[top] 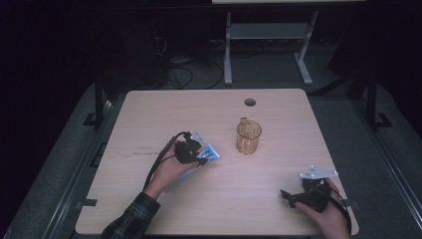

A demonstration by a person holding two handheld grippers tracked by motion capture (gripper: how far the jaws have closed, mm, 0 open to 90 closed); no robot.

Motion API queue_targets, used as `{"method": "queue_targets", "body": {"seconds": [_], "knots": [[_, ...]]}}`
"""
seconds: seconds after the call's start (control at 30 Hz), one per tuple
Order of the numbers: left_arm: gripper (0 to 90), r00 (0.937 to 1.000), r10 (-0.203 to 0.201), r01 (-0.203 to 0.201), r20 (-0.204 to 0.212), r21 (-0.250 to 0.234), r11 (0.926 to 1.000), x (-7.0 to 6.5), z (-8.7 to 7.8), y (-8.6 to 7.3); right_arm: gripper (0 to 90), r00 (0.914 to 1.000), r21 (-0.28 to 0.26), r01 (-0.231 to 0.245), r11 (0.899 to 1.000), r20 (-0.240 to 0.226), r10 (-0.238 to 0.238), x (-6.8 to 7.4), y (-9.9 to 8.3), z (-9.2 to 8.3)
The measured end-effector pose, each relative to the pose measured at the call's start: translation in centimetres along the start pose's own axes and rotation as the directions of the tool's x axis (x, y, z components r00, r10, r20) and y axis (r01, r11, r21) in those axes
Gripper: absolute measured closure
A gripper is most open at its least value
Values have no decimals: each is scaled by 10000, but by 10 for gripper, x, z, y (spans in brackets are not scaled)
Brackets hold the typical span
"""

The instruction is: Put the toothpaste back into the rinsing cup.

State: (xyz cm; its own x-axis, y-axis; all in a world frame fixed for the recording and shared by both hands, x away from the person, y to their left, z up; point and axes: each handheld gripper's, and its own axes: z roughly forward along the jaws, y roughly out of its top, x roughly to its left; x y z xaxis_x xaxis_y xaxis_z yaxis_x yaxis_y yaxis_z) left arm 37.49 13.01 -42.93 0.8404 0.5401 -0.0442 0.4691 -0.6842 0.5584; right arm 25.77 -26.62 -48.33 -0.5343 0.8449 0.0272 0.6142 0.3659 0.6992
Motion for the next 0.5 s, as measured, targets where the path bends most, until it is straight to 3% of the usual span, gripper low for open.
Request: {"method": "queue_targets", "body": {"seconds": [0.3,0.5], "knots": [[732,9985,-291,331,471,-875,9956,6,-17,-4,0,10000,-1,-1,10000,-1,1,0,0,0],[734,9966,-444,546,699,-1515,9869,11,-32,-7,0,10000,1,-2,10000,0,2,0,0,0]]}}
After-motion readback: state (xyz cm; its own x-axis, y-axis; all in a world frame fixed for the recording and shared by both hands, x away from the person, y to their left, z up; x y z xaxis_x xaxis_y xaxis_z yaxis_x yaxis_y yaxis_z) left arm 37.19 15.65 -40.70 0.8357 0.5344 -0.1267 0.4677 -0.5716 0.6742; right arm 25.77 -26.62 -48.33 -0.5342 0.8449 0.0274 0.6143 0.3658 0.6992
